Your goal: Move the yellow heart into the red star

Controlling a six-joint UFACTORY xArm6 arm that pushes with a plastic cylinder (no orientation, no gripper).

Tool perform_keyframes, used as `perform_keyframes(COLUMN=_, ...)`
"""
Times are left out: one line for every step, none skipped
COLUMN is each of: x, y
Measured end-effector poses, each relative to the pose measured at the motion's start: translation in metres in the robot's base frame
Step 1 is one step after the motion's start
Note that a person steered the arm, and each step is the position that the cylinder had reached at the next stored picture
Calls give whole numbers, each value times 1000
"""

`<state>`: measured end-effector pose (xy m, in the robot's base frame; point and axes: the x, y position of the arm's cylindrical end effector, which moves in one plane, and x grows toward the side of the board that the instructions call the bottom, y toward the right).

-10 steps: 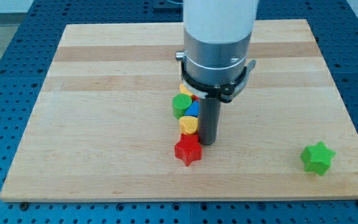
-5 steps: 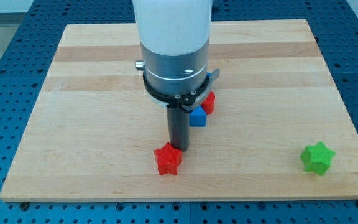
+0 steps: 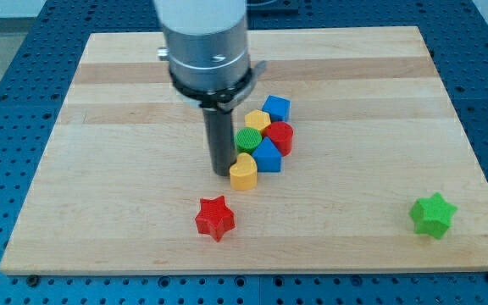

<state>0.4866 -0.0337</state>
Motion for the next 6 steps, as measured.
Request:
perform_keyframes(x=-12, y=18)
perform_keyframes(x=-11, y=25)
perform_keyframes(x=-5, y=31)
perform_keyframes(x=0, y=45)
perform_keyframes(x=7, y=61)
perform_keyframes(x=11, y=59)
